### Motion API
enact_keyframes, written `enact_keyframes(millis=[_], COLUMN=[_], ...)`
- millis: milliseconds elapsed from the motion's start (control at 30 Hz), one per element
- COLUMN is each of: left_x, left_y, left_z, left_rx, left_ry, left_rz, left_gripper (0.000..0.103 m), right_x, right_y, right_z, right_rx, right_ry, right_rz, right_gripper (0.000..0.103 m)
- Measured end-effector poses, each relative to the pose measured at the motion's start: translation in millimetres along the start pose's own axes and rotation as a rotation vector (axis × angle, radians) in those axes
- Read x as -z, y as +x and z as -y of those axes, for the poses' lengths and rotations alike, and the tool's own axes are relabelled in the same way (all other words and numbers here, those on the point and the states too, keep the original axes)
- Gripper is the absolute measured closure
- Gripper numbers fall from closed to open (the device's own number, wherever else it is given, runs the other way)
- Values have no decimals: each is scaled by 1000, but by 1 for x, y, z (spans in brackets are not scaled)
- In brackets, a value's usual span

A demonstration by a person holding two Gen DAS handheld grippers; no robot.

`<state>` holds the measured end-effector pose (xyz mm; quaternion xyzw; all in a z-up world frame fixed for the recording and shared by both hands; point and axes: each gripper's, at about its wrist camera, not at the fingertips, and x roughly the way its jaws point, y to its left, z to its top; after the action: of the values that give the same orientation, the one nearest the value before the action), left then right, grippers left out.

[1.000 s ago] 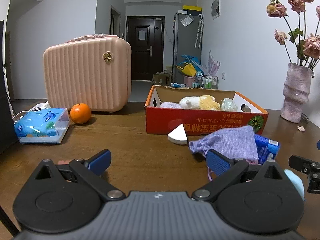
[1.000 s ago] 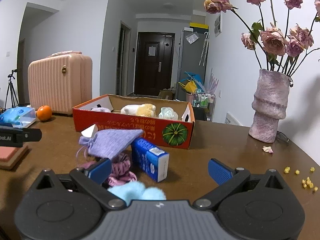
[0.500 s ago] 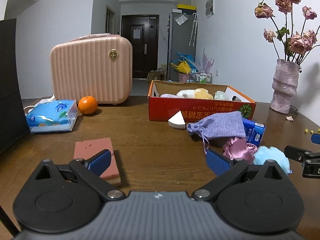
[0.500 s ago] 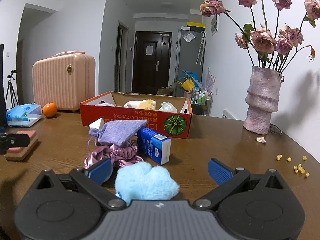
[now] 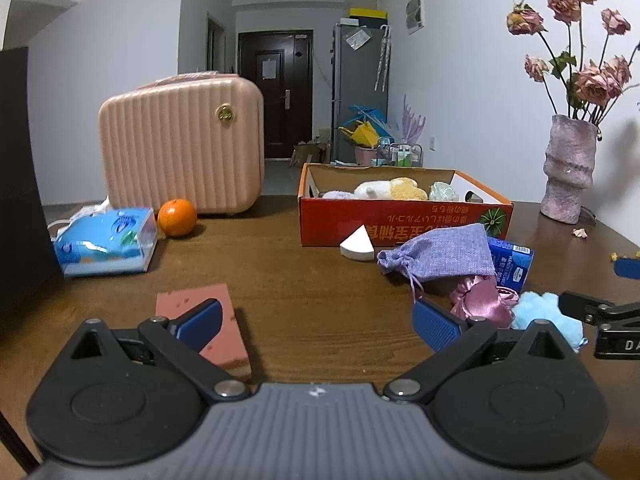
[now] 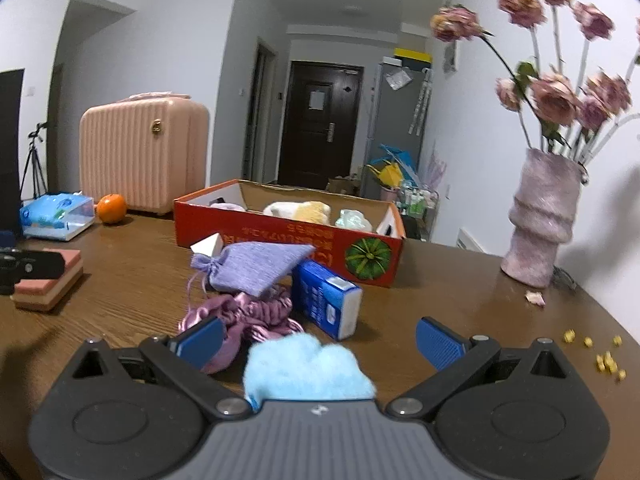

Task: Organize soft objects
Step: 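Close the right gripper on the light blue fluffy pouch while the left gripper reaches the pink sponge, then grasp the pink sponge with the left gripper while the right gripper holds the blue pouch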

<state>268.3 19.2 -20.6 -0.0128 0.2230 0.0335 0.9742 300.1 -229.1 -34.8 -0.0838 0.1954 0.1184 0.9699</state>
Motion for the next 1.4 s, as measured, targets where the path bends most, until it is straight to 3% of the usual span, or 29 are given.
enact_keyframes(millis=[167,567,900,1200,1267,1300,1400], left_x=[-2,0,-4,-3,-3,-3,-3], left_y=[3,2,2,6,6,5,5], left_z=[5,-4,5,-4,-6,-6,-7], left_rx=[6,-7,23,1,-3,-5,-8], left_ry=[26,-16,26,-14,-18,-19,-19], left_rz=[-2,-17,-7,-26,-25,-24,-23], left_gripper=[0,0,0,0,0,0,0], right_x=[2,8,10,16,17,18,17], right_y=[3,10,21,42,47,48,44], right_z=[-9,1,-8,-1,0,1,4], right_rx=[-10,-1,-9,-10,-33,-49,-58], right_ry=[-42,13,-32,6,17,27,50], right_rz=[-9,-54,-94,-184,-212,-223,-213], right_gripper=[0,0,0,1,9,28,38])
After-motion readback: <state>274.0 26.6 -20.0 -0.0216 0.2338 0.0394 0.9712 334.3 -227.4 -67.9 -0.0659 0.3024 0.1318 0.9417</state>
